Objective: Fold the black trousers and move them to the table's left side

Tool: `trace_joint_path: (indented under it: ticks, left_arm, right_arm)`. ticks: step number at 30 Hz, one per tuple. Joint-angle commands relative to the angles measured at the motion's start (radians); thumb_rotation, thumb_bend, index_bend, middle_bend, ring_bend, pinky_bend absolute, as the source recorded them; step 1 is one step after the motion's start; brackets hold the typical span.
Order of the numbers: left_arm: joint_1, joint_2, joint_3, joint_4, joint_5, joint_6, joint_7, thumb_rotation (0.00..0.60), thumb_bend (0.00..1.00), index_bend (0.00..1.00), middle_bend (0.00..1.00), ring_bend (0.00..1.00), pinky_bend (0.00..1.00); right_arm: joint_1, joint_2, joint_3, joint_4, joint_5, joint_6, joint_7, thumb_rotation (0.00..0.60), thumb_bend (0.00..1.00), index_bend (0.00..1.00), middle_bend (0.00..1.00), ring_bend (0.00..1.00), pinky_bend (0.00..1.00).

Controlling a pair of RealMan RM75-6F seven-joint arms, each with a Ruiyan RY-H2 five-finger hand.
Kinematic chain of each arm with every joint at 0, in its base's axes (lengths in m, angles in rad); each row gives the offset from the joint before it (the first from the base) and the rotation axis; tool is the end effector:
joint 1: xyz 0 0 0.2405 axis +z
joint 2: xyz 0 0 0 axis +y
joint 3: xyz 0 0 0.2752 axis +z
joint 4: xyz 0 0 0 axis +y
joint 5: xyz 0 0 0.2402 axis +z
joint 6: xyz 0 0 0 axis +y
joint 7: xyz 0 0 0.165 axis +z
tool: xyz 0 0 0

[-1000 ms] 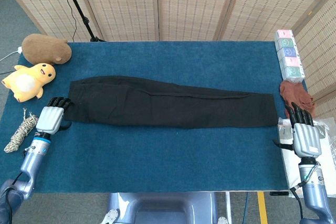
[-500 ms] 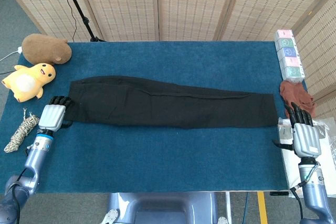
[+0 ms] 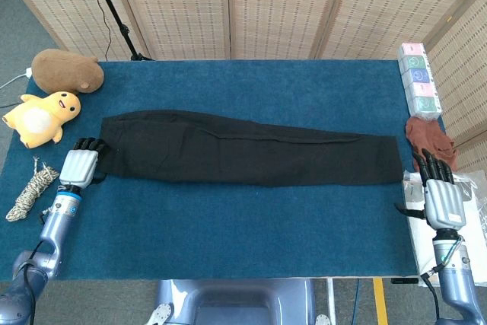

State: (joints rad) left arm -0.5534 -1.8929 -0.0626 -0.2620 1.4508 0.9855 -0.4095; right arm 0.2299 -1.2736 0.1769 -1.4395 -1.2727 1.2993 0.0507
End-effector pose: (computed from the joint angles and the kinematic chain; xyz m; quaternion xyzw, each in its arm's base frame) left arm -0.3934 0.4084 -0.0074 -0.6690 -0.3722 -0.3029 0.5676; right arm -0.3586 -0.2874 0.1114 0.5400 -0.4386 0.3972 0.5985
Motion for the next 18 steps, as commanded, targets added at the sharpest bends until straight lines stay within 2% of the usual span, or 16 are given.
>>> trace_joint_path:
  ticks: [1, 4, 7, 14, 18]
  left_arm:
    - [-0.002, -0.001, -0.004, 0.003, -0.003, -0.001, -0.001, 0.6, 0.66, 0.32, 0.24, 0.15, 0.14]
    - [-0.003, 0.0, -0.007, 0.006, -0.005, 0.002, -0.006, 0.6, 0.75, 0.32, 0.25, 0.15, 0.14]
    - [-0.004, 0.003, -0.01, 0.008, -0.007, 0.006, -0.01, 0.6, 0.8, 0.33, 0.25, 0.15, 0.14]
    - [-0.006, 0.008, -0.009, 0.011, -0.005, 0.002, -0.006, 0.6, 0.81, 0.34, 0.26, 0.17, 0.16]
    - [-0.011, 0.009, -0.008, 0.008, -0.003, 0.002, -0.013, 0.6, 0.79, 0.38, 0.3, 0.24, 0.25]
  right_arm:
    - [-0.001, 0.001, 0.0, -0.002, -0.001, 0.001, 0.0, 0.6, 0.0, 0.0, 0.0, 0.0, 0.0]
    - [-0.001, 0.002, 0.001, -0.004, -0.001, 0.001, 0.002, 0.6, 0.0, 0.01, 0.0, 0.0, 0.0]
    - [-0.002, 0.003, 0.001, -0.003, -0.002, 0.0, 0.003, 0.6, 0.0, 0.01, 0.0, 0.0, 0.0]
    - [-0.001, 0.003, 0.0, -0.006, -0.004, -0.004, 0.003, 0.6, 0.0, 0.01, 0.0, 0.0, 0.0]
    - [-0.003, 0.006, 0.001, -0.01, -0.004, -0.001, 0.005, 0.6, 0.0, 0.01, 0.0, 0.0, 0.0]
